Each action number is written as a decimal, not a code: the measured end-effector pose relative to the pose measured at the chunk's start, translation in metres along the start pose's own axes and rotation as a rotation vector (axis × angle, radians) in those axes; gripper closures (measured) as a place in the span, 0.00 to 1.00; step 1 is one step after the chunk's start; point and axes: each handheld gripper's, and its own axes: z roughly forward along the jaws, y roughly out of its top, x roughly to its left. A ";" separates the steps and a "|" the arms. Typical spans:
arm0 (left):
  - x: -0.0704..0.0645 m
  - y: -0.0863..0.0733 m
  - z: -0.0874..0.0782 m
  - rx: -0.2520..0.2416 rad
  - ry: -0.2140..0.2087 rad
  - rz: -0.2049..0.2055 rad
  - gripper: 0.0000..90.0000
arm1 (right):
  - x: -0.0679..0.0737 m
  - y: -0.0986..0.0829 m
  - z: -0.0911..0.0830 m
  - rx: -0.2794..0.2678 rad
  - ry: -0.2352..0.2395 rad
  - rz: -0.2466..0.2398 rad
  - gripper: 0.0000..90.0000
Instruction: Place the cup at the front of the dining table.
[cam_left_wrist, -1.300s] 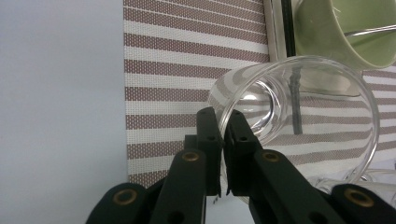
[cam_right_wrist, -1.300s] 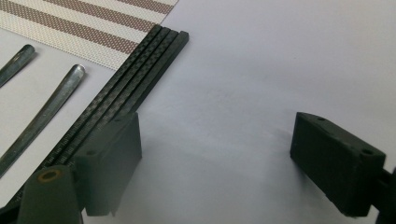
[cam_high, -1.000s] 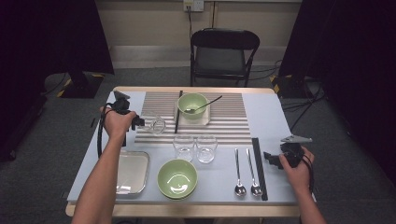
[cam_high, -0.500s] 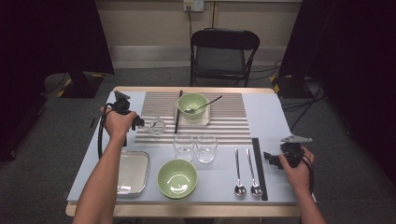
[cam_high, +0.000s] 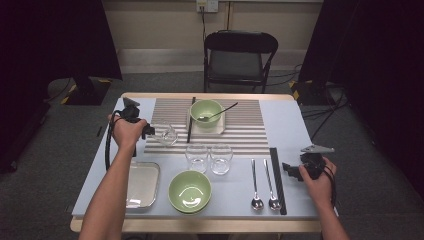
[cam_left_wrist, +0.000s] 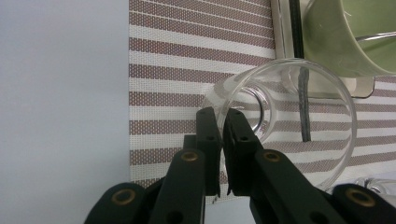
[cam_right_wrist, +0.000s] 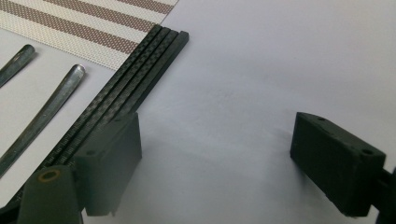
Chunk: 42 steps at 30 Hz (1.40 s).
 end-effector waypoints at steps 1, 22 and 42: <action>0.000 0.000 0.000 0.000 -0.002 0.000 0.96 | 0.000 0.000 0.000 0.001 0.001 0.001 0.17; -0.005 -0.001 0.001 -0.019 0.015 0.006 0.95 | 0.000 0.000 0.000 0.001 0.000 0.001 0.17; -0.012 -0.002 0.003 -0.044 0.011 0.012 0.94 | 0.000 0.000 0.000 0.002 -0.002 0.003 0.17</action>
